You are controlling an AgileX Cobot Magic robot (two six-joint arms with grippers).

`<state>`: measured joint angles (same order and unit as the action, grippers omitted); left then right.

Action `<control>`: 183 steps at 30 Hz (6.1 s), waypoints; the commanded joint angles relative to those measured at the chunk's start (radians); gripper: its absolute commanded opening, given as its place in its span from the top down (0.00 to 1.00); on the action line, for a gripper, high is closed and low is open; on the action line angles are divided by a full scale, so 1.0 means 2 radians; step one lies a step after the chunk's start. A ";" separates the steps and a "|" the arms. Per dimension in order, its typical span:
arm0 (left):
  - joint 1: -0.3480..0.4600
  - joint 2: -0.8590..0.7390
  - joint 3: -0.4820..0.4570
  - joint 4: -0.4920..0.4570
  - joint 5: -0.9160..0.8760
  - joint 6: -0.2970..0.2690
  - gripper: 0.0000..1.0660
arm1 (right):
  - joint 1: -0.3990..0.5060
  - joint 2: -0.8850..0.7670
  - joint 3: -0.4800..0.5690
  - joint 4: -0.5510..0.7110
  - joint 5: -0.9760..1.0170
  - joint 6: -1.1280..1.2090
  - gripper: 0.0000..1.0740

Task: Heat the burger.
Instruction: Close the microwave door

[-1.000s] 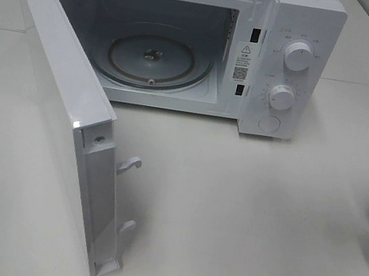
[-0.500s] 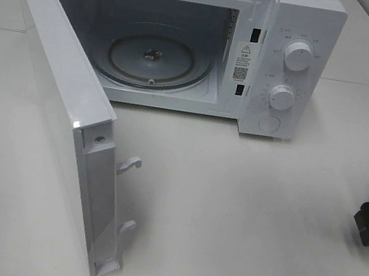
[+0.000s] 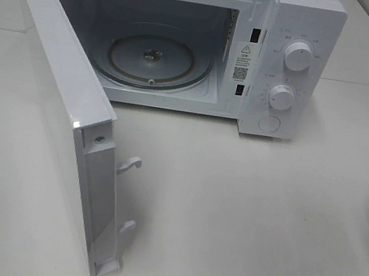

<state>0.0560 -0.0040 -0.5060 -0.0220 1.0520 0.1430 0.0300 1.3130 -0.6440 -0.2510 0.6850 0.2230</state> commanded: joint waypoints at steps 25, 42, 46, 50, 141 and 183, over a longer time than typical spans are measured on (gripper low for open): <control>0.001 -0.009 0.001 -0.004 -0.004 -0.002 0.04 | -0.002 -0.499 0.046 0.091 0.162 -0.096 0.29; 0.001 -0.009 0.001 -0.004 -0.004 -0.002 0.04 | -0.002 -0.674 0.072 0.104 0.157 -0.105 0.29; 0.001 -0.009 0.001 -0.004 -0.004 -0.002 0.04 | -0.002 -0.673 0.072 0.104 0.157 -0.105 0.29; 0.001 -0.009 0.001 -0.004 -0.004 -0.002 0.04 | -0.002 -0.673 0.072 0.104 0.157 -0.105 0.29; -0.002 0.122 -0.016 -0.040 -0.226 0.004 0.05 | -0.002 -0.673 0.072 0.104 0.157 -0.103 0.57; -0.002 0.652 0.146 0.202 -0.987 -0.203 1.00 | -0.002 -0.673 0.072 0.104 0.157 -0.103 0.57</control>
<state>0.0560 1.2950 -0.2130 0.3750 -0.8890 -0.2560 0.0300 -0.0030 -0.5020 -0.0410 1.0080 0.0160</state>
